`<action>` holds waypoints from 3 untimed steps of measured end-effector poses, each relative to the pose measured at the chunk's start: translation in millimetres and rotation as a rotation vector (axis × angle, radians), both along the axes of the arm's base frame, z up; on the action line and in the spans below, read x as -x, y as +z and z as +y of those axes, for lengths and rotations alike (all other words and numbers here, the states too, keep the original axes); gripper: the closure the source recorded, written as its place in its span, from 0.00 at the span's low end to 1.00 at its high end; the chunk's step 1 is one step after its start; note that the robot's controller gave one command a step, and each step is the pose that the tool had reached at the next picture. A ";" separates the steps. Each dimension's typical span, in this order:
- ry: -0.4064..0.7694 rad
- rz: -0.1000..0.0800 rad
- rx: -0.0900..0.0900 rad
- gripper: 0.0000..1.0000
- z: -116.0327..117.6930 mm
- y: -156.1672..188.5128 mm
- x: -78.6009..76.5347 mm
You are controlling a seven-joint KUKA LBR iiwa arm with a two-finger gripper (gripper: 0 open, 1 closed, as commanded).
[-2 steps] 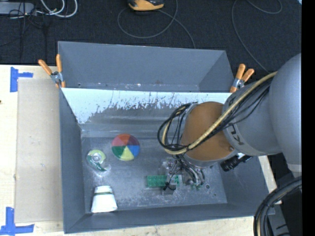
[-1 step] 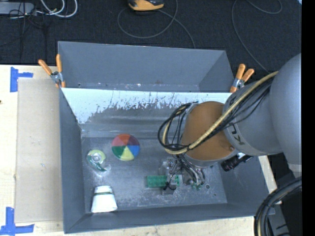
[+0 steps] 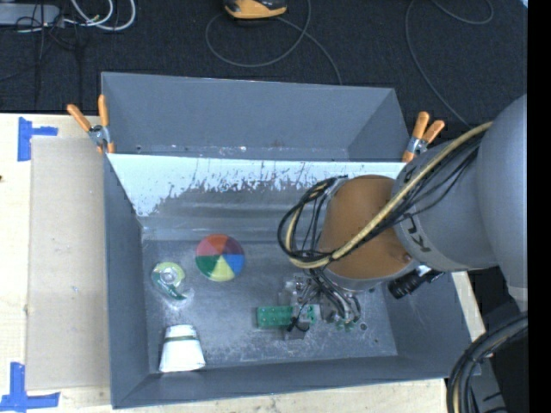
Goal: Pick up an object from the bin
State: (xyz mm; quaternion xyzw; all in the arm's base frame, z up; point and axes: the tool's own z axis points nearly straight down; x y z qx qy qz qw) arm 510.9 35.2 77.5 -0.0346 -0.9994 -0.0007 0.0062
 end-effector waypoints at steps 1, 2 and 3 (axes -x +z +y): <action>0.000 -0.002 0.000 1.00 0.0 5.6 -0.4; 0.000 0.004 0.000 1.00 -0.1 10.8 0.7; 0.000 0.011 0.000 1.00 -0.2 32.5 2.8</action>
Offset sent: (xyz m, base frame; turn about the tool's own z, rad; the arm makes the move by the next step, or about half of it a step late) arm 0.0000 0.0002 0.1071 0.0000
